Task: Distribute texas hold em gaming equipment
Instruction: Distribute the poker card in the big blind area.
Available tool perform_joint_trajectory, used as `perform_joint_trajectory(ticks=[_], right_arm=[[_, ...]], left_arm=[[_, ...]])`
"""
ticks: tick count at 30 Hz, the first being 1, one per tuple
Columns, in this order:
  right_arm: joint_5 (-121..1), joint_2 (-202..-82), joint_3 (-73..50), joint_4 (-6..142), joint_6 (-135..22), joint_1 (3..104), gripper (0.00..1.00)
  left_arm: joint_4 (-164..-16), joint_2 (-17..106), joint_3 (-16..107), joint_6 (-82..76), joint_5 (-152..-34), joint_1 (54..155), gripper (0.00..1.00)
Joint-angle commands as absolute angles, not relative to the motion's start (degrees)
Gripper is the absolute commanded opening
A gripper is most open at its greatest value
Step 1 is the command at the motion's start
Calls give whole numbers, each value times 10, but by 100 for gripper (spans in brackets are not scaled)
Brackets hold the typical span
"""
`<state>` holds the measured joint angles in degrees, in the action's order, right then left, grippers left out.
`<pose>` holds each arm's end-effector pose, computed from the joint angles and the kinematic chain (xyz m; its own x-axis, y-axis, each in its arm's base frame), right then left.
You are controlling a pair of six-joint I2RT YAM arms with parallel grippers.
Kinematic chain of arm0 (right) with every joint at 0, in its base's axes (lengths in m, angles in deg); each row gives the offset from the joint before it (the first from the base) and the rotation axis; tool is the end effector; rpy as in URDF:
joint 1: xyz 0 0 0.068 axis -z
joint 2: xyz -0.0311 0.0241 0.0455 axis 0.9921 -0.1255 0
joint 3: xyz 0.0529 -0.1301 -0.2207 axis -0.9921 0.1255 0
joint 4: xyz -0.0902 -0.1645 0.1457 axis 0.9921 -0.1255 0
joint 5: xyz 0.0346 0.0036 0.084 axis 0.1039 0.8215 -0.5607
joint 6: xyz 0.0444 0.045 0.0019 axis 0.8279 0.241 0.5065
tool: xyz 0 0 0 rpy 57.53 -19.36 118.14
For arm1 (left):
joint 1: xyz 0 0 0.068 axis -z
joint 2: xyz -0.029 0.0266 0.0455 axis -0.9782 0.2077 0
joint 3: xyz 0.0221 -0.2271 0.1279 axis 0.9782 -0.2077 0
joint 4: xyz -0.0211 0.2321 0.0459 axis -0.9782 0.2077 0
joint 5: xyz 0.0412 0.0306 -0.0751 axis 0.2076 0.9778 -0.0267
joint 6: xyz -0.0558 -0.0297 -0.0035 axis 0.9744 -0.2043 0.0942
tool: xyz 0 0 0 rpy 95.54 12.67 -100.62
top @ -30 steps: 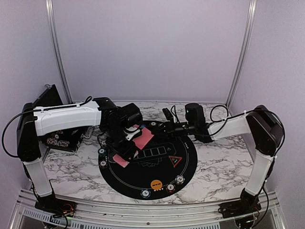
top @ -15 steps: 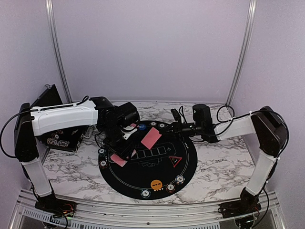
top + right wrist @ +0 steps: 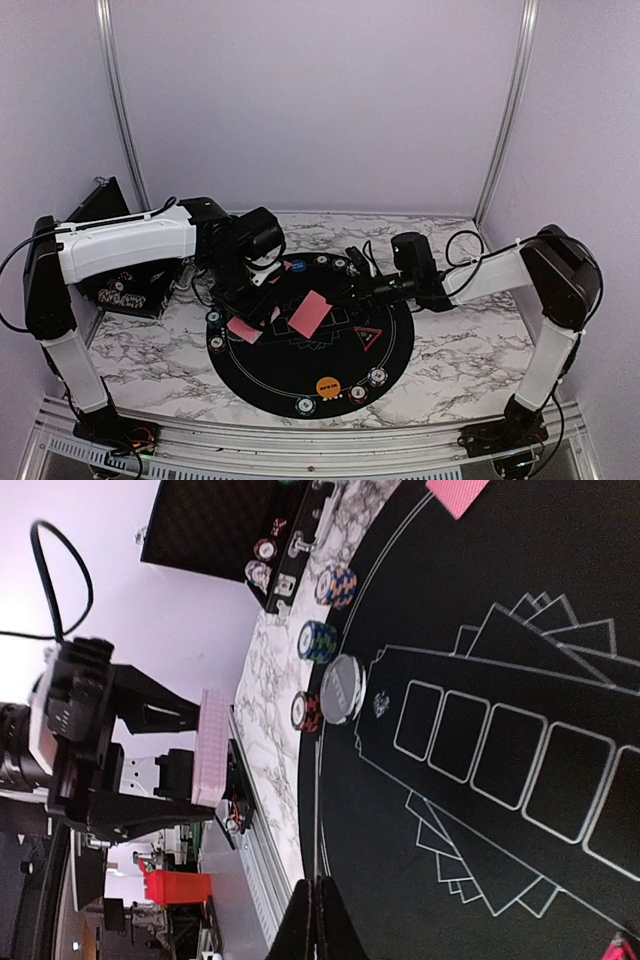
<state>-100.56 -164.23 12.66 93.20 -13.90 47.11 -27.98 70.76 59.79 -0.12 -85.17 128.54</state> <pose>0.2664 0.2360 0.1736 -0.9477 -0.0595 -0.3135 -0.3162 0.3076 0.8975 0.2088 -0.2543 0.2455 -0.7831 0.5665 -0.2564 0.6004 0.7962 -0.0746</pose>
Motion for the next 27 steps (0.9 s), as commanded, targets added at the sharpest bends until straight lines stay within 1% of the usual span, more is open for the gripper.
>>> perform_joint_trajectory(ticks=[1, 15, 27], right_arm=[[-1000, -1667, 110, 923, -155, 428, 0], [-998, -1716, 95, 924, -151, 335, 0], [-996, -1722, 90, 902, -166, 314, 0]], left_arm=[[-268, 683, 594, 1, -853, 1279, 52], [-267, 678, 592, -7, -855, 1271, 52], [-267, 678, 593, -10, -859, 1271, 52]])
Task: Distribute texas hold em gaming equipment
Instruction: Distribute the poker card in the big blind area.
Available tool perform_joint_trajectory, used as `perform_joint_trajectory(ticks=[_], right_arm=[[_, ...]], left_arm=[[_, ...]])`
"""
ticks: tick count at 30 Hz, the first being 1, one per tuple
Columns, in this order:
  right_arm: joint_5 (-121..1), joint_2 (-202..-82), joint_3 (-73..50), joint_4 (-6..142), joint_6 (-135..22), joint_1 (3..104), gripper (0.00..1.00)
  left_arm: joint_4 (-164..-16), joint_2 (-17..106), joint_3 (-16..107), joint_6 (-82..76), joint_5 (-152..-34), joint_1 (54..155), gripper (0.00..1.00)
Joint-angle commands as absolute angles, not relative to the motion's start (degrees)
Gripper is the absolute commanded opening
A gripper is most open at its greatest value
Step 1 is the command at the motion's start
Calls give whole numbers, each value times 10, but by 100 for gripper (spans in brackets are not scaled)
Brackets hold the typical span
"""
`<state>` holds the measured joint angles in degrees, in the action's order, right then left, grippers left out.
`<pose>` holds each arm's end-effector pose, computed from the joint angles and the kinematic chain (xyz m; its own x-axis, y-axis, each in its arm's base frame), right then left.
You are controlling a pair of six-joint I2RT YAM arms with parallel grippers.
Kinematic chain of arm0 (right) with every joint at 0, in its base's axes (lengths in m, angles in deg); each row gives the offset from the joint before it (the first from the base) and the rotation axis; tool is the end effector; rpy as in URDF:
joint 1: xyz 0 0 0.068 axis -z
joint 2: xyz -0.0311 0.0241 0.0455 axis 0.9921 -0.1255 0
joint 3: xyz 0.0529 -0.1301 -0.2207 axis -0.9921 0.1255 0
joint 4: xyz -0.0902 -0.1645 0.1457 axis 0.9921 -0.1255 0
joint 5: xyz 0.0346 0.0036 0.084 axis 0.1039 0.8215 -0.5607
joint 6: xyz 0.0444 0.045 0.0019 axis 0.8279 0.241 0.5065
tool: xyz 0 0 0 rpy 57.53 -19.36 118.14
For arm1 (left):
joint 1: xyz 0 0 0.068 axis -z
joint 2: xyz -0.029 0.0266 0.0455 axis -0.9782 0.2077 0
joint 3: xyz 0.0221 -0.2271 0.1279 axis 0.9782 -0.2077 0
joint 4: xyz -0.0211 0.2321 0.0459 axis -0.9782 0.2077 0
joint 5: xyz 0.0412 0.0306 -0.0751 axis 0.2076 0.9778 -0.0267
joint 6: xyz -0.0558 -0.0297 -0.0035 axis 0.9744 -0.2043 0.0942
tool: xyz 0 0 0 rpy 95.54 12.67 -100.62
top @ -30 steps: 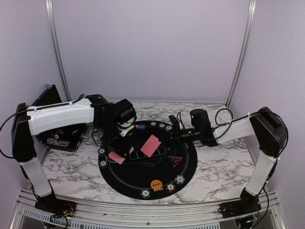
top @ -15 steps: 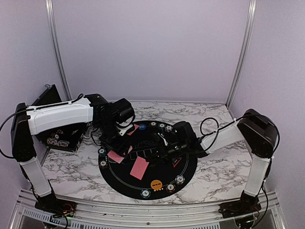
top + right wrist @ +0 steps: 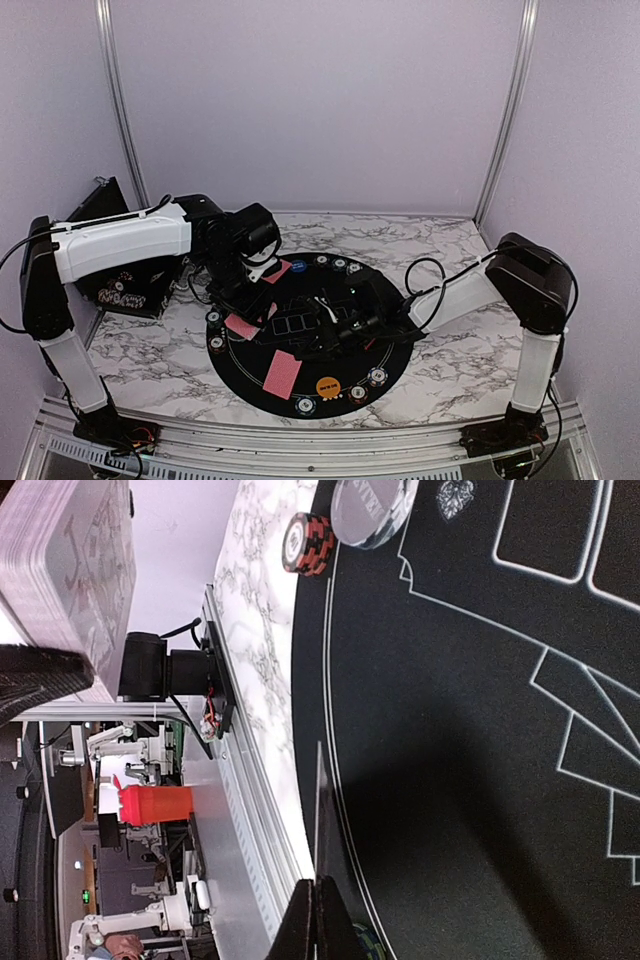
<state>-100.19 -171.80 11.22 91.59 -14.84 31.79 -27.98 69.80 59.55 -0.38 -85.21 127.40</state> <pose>0.2004 0.3048 0.1328 -0.9162 -0.3356 -0.2189 -0.3258 0.3059 0.8946 0.2120 -0.2481 0.2496 -0.7895 0.5520 -0.2683 0.5888 0.8046 -0.0770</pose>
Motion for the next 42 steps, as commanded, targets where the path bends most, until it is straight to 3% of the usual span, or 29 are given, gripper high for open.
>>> perform_joint_trajectory(ticks=[1, 25, 32, 42], right_arm=[[-995, -1721, 89, 899, -167, 314, 0], [-991, -1665, 112, 922, -146, 361, 0], [-983, -1565, 188, 904, -150, 445, 0], [-1008, -1358, 391, 845, -172, 663, 0]], left_arm=[[-267, 678, 593, -10, -859, 1271, 52], [-267, 684, 593, -13, -864, 1270, 52], [-267, 687, 593, -14, -863, 1270, 52], [-267, 697, 603, -20, -868, 1270, 52]])
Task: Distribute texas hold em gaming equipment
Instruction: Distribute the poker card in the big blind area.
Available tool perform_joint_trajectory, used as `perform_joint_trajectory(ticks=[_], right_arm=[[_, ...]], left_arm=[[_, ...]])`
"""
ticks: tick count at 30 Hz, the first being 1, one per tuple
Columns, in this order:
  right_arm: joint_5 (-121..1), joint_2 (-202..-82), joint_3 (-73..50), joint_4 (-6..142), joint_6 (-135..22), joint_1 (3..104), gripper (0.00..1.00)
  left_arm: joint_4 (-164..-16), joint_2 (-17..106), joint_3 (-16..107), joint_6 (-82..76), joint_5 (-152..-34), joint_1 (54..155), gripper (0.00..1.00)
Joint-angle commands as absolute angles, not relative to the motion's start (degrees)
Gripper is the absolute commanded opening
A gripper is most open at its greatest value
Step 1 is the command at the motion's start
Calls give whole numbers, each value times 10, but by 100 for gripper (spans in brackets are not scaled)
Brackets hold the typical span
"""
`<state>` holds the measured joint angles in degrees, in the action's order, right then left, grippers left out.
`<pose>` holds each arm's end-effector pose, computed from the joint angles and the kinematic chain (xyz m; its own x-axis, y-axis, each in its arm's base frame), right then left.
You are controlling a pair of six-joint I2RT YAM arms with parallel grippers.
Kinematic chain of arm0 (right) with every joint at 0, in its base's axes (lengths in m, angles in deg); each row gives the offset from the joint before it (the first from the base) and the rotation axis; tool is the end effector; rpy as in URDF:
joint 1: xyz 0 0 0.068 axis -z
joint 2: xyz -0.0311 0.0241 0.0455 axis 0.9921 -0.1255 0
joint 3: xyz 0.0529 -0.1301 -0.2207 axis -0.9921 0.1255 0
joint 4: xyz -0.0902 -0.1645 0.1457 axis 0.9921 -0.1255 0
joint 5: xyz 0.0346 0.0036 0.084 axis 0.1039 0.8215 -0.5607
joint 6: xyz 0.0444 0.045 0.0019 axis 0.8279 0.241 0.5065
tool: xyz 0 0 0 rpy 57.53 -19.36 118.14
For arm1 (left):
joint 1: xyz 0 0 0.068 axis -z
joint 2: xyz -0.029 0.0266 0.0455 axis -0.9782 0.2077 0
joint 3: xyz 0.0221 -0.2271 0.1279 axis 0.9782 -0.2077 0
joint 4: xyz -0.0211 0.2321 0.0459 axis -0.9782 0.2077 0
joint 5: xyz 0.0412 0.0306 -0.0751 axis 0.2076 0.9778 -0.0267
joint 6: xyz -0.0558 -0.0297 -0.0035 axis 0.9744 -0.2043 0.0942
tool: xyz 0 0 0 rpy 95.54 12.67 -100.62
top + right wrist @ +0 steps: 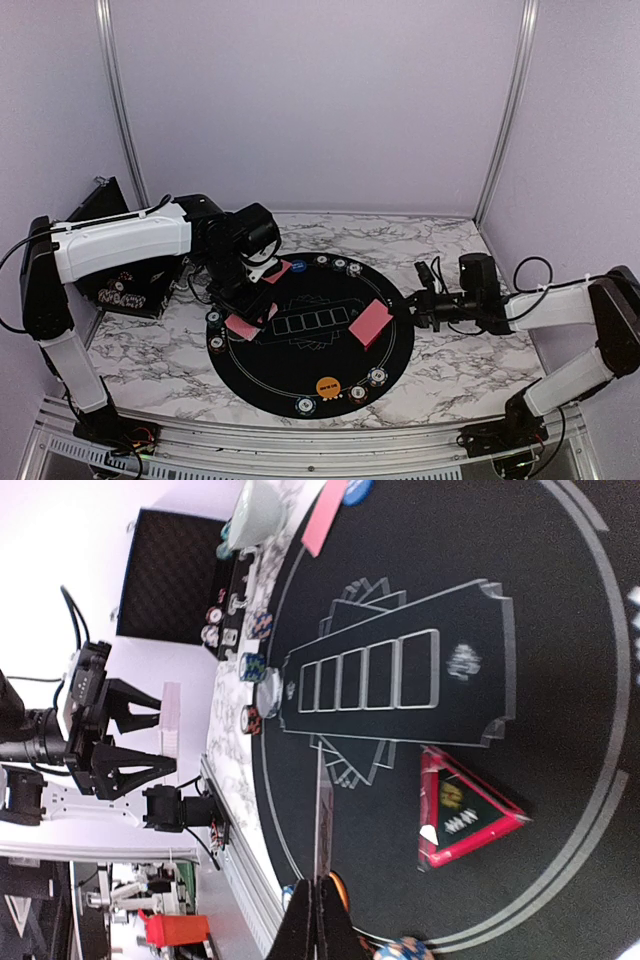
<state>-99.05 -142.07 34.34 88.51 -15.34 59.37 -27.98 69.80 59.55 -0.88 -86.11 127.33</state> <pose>0.2201 0.1339 0.1715 -0.9484 0.1425 -0.2831 -0.2029 0.4132 0.8877 0.2118 -0.2483 0.2496 -0.7856 0.5589 -0.2655 0.5972 0.7971 -0.0893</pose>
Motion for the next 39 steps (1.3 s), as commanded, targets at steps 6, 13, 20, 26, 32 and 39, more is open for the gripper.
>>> perform_joint_trajectory(ticks=[6, 13, 20, 26, 32, 39], right_arm=[[-1041, -1303, 451, 813, -198, 755, 0], [-1041, -1301, 484, 815, -205, 763, 0], [-1025, -1328, 496, 803, -236, 763, 5], [-959, -1310, 460, 698, -304, 762, 38], [-845, -1291, 392, 571, -366, 732, 61], [-715, -1302, 327, 499, -376, 673, 73]], left_arm=[[-267, 703, 608, -18, -873, 1270, 52], [-267, 709, 615, -21, -876, 1270, 52], [-267, 714, 617, -24, -879, 1270, 53], [-267, 711, 614, -25, -877, 1271, 52], [-267, 710, 613, -26, -878, 1270, 52], [-267, 701, 610, -25, -877, 1270, 52]])
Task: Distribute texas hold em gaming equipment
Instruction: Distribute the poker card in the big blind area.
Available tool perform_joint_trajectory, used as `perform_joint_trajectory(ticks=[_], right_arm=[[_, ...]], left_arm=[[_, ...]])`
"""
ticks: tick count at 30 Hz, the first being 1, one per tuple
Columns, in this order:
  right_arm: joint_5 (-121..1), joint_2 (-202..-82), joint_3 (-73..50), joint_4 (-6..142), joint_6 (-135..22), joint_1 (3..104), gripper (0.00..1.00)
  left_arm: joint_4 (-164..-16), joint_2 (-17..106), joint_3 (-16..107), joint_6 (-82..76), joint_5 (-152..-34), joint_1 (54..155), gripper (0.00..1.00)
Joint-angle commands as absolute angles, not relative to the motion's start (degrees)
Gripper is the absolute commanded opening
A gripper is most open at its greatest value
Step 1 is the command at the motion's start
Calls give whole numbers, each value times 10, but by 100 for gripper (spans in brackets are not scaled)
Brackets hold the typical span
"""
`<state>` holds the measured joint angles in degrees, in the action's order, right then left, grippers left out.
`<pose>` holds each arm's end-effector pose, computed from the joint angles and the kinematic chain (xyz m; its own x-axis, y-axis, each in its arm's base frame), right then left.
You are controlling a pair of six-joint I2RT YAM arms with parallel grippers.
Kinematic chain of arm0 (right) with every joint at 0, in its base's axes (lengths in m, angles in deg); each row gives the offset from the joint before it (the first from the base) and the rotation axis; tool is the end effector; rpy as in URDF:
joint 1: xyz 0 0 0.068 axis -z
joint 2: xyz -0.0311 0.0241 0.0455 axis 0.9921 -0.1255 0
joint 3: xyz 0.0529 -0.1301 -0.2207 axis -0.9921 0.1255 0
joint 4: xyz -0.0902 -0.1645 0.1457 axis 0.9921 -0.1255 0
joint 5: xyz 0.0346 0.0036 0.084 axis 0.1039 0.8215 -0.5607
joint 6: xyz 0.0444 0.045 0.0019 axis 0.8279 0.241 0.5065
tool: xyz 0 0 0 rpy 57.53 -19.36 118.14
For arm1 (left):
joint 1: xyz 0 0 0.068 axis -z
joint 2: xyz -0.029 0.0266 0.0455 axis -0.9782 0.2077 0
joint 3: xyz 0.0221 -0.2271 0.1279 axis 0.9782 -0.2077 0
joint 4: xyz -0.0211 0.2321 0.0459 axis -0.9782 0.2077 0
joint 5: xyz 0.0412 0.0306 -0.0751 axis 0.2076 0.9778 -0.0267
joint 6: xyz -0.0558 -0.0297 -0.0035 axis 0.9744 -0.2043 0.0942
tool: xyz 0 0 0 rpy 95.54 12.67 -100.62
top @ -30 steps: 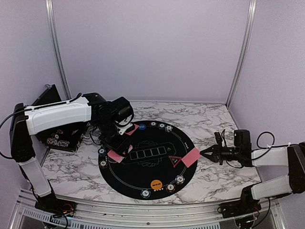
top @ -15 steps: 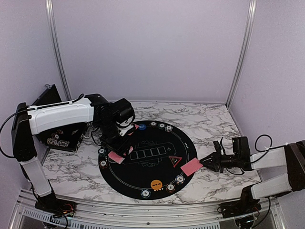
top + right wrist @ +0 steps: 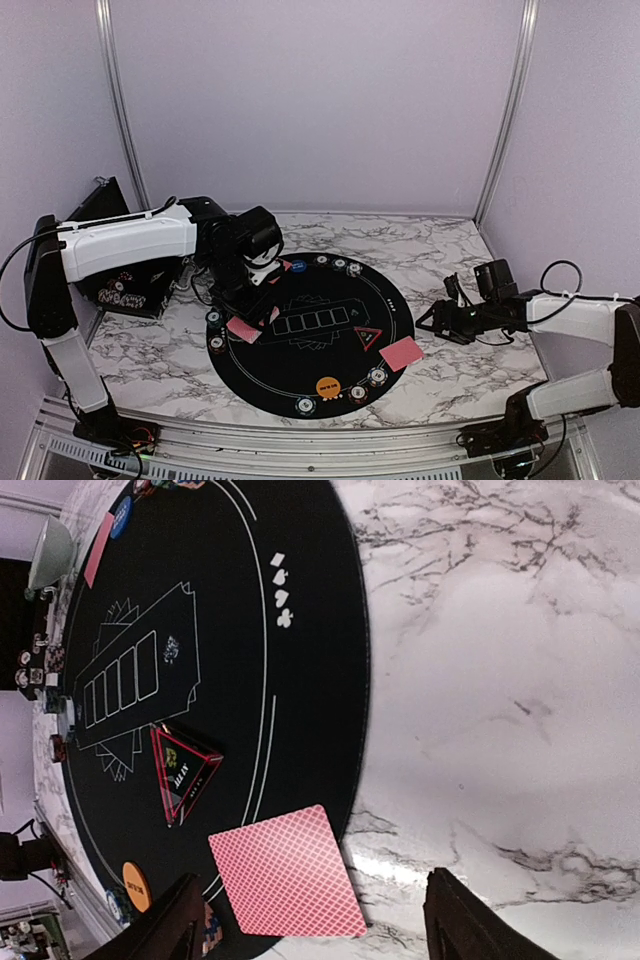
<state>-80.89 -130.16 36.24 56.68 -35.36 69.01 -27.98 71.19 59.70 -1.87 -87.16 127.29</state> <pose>0.1916 0.0710 0.1547 -0.9190 0.1964 -0.3418 -0.0619 0.7844 0.6172 0.2136 -0.2514 0.2428 -0.7797 0.5771 -0.2428 0.6115 0.7852 -0.0977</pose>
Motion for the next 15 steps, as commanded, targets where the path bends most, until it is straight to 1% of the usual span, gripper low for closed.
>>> perform_joint_trajectory(ticks=[1, 5, 10, 13, 15], right_arm=[[-705, -1298, 319, 493, -377, 670, 74], [-719, -1292, 290, 497, -372, 659, 75], [-777, -1335, 246, 570, -328, 604, 75], [-824, -1386, 213, 644, -287, 563, 75], [-867, -1425, 198, 721, -248, 541, 75]], left_arm=[[-267, 700, 609, -25, -877, 1270, 52], [-267, 692, 606, -24, -878, 1270, 52], [-267, 684, 601, -22, -878, 1270, 52], [-267, 682, 600, -22, -879, 1271, 52], [-267, 681, 598, -23, -879, 1272, 52]])
